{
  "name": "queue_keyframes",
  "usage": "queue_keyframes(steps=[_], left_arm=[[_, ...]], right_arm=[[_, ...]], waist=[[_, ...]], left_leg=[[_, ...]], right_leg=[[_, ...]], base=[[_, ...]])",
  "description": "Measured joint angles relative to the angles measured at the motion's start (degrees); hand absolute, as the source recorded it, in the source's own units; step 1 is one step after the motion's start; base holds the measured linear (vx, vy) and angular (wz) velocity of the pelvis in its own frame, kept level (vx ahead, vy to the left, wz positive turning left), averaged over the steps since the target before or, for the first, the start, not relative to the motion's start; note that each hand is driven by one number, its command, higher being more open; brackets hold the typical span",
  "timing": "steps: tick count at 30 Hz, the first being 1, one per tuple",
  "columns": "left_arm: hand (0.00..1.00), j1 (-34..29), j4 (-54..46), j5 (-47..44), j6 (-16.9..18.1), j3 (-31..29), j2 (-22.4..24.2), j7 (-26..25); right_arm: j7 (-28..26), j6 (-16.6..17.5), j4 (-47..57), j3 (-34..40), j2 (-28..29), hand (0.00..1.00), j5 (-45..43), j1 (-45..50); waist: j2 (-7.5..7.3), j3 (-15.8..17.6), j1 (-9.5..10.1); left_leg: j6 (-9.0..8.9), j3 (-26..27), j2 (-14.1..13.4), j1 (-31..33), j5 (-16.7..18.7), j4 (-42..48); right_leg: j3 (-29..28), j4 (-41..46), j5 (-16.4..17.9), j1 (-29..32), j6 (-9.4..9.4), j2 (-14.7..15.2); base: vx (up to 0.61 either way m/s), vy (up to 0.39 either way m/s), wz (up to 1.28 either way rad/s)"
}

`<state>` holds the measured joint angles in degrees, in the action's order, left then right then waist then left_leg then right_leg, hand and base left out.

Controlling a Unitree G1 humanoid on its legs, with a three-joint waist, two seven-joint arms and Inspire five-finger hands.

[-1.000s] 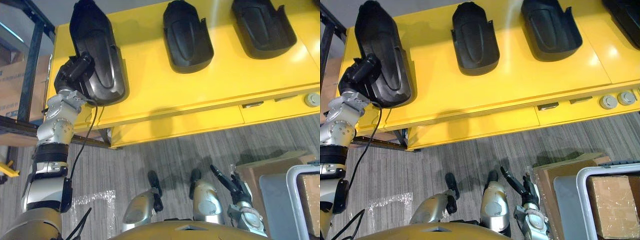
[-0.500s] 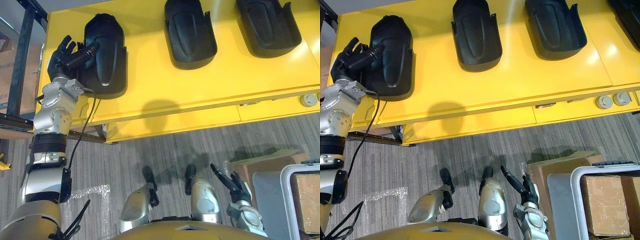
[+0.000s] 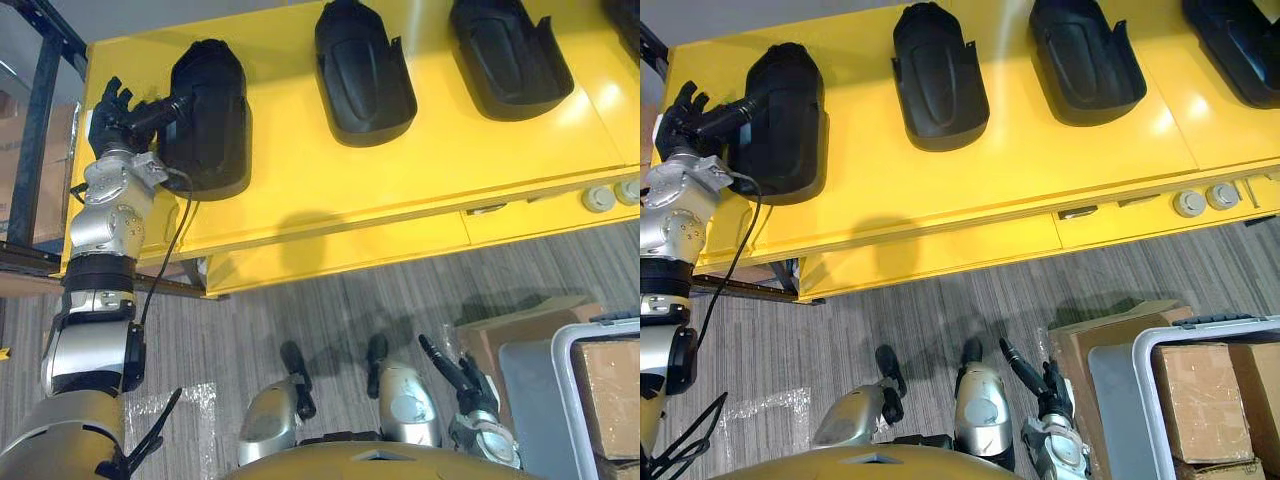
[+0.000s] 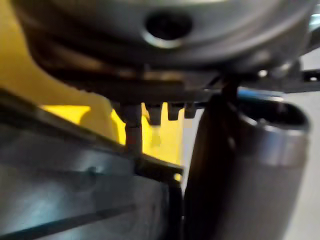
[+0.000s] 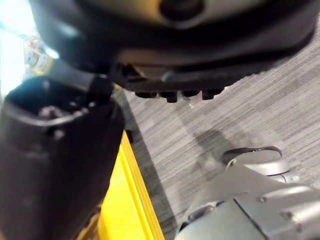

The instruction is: Walk over and take three plastic housings, then place them on the shelf

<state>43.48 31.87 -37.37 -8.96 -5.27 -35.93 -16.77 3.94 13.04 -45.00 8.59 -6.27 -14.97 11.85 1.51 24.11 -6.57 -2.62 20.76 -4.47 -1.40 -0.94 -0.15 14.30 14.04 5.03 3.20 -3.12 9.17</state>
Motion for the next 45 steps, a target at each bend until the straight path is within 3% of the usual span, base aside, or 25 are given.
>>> queue_keyframes(steps=[5, 9, 13, 17, 19, 22, 23, 24, 26, 27, 30, 32, 34, 37, 41, 45], left_arm=[[1.00, -0.1, -4.7, -1.5, 0.2, 0.0, 0.0, 0.4], [1.00, -0.9, -15.2, -3.1, 0.4, 0.0, 0.0, 2.5], [1.00, -1.3, -18.4, -3.0, 3.5, -0.1, 0.0, 3.6], [1.00, -1.3, -18.7, -3.0, 7.0, -0.2, -0.6, 6.2], [1.00, -1.4, -20.4, -2.9, 7.8, -0.2, -1.2, 7.9], [1.00, -10.8, -32.1, -2.8, 9.6, -3.3, -1.0, 9.9], [0.00, -16.5, -37.5, -2.5, 10.7, -4.4, -0.3, 11.3], [0.00, -19.8, -40.3, -2.4, 11.4, -5.2, 0.6, 12.0], [0.00, -30.6, -47.5, 0.2, 13.5, -7.9, 6.7, 14.4], [0.00, -38.9, -51.7, 2.3, 14.4, -9.3, 13.2, 16.2], [0.00, -53.2, -53.3, 4.0, 16.4, -9.1, 23.1, 19.9], [0.00, -60.7, -52.5, 4.8, 16.8, -7.8, 26.8, 20.8], [0.00, -64.6, -52.3, 4.3, 16.9, -5.8, 27.3, 21.5], [0.00, -67.0, -52.3, 4.3, 20.3, -1.4, 27.4, 26.3], [0.00, -66.8, -52.3, 3.8, 22.6, 3.3, 26.6, 32.4], [0.00, -66.5, -51.3, 3.8, 22.6, 5.8, 25.2, 34.5]], right_arm=[[0.2, 0.0, -2.5, 3.4, 1.0, 1.00, 0.4, 1.6], [0.5, 0.1, -4.5, 5.6, 2.0, 1.00, 1.2, 1.7], [0.6, 0.2, -5.0, 6.0, 2.0, 1.00, 1.3, 1.6], [0.6, 0.3, -7.2, 8.0, 2.0, 1.00, 1.8, 0.7], [0.5, 0.2, -8.8, 9.0, 2.0, 1.00, 2.6, 0.9], [0.8, 0.1, -10.6, 10.6, 1.9, 1.00, 3.5, 1.8], [1.2, -0.1, -10.7, 11.0, 2.0, 1.00, 3.8, 3.0], [1.4, -0.2, -10.7, 11.1, 2.1, 1.00, 4.2, 3.5], [1.9, -0.2, -11.1, 11.2, 2.8, 1.00, 5.5, 5.2], [2.7, -0.3, -10.9, 11.1, 4.1, 1.00, 5.7, 6.4], [4.1, -0.4, -10.8, 11.0, 5.1, 1.00, 5.7, 7.6], [4.3, -0.4, -11.3, 11.0, 5.4, 1.00, 5.7, 7.6], [4.3, -0.3, -11.5, 10.9, 5.3, 1.00, 5.7, 7.3], [4.1, -0.3, -12.1, 8.9, 4.0, 1.00, 5.6, 6.4], [3.9, -0.3, -13.6, 8.3, 2.5, 1.00, 5.5, 4.0], [3.9, -0.3, -14.0, 7.4, 1.5, 1.00, 5.0, 2.2]], waist=[[0.11, -2.7, 0.86], [0.27, -5.8, 1.68], [2.22, -10.2, 1.99], [3.77, -12.1, 2.58], [3.68, -12.4, 2.96], [3.46, -14.0, 3.06], [3.40, -15.1, 3.08], [3.32, -15.5, 3.09], [2.84, -16.5, 3.51], [2.20, -16.7, 4.02], [0.95, -17.2, 5.25], [0.30, -17.5, 6.52], [0.11, -17.4, 7.41], [0.53, -17.3, 7.99], [1.83, -16.8, 7.49], [2.43, -16.3, 6.72]], left_leg=[[0.38, -0.2, 0.8, -2.3, -0.6, -1.1], [0.41, -0.4, 1.0, -4.0, -0.5, -1.1], [0.31, -0.2, 1.2, -5.6, 0.1, -1.3], [0.22, 0.1, 0.8, -6.2, 0.1, -2.2], [0.21, 0.3, 0.6, -6.8, 0.1, -2.6], [0.25, 0.9, 0.7, -7.2, 0.1, -3.7], [0.29, 0.9, 1.0, -7.2, -0.3, -4.6], [0.31, 0.8, 1.0, -7.2, -0.3, -4.9], [0.31, 0.3, 1.2, -7.2, -0.3, -4.9], [0.36, -0.8, 1.3, -7.2, -0.4, -4.9], [0.48, -2.1, 1.6, -6.8, -0.4, -4.9], [0.28, -2.9, 1.9, -6.1, -0.3, -5.0], [0.42, -3.8, 2.1, -5.5, -0.6, -5.0], [0.86, -5.2, 2.6, -4.7, -1.1, -5.0], [1.60, -6.8, 3.2, -4.4, -1.7, -5.0], [1.91, -7.9, 3.3, -4.1, -2.3, -5.0]], right_leg=[[0.6, -2.6, -0.1, -2.8, -0.18, -0.4], [1.1, -5.3, -0.3, -6.2, -0.43, -0.3], [1.1, -8.1, -0.9, -9.2, -0.90, -0.3], [1.0, -9.5, -1.7, -9.7, -0.90, -1.0], [1.0, -9.7, -2.0, -10.3, -0.77, -1.3], [0.5, -10.7, -2.5, -10.4, -1.25, -1.4], [0.7, -11.2, -2.7, -10.4, -1.50, -1.4], [0.8, -11.3, -2.7, -10.4, -1.51, -1.3], [1.2, -11.4, -2.7, -10.7, -1.51, -1.3], [2.0, -11.7, -2.7, -11.3, -1.52, -1.2], [3.3, -12.2, -2.8, -11.8, -1.63, -1.1], [4.3, -12.3, -2.8, -11.8, -1.69, -1.0], [5.3, -12.3, -2.9, -11.8, -1.78, -0.7], [6.5, -12.3, -3.1, -11.8, -2.08, -0.3], [7.8, -12.3, -3.0, -12.1, -1.92, 0.2], [9.2, -12.3, -2.9, -12.0, -1.85, 0.3]], base=[[0.10, 0.015, 0.04], [0.09, 0.007, 0.09], [0.07, 0.014, 0.02], [-0.02, 0.006, -0.04], [-0.07, -0.001, -0.07], [-0.04, 0.017, -0.09], [0.01, 0.033, 0.02], [0.02, 0.031, 0.10], [0.03, 0.014, 0.14], [0.01, -0.008, 0.25], [-0.01, -0.011, 0.25], [-0.02, 0.004, 0.28], [-0.04, 0.015, 0.28], [-0.03, 0.017, 0.23], [-0.02, 0.020, 0.13], [0.00, 0.001, 0.18]])
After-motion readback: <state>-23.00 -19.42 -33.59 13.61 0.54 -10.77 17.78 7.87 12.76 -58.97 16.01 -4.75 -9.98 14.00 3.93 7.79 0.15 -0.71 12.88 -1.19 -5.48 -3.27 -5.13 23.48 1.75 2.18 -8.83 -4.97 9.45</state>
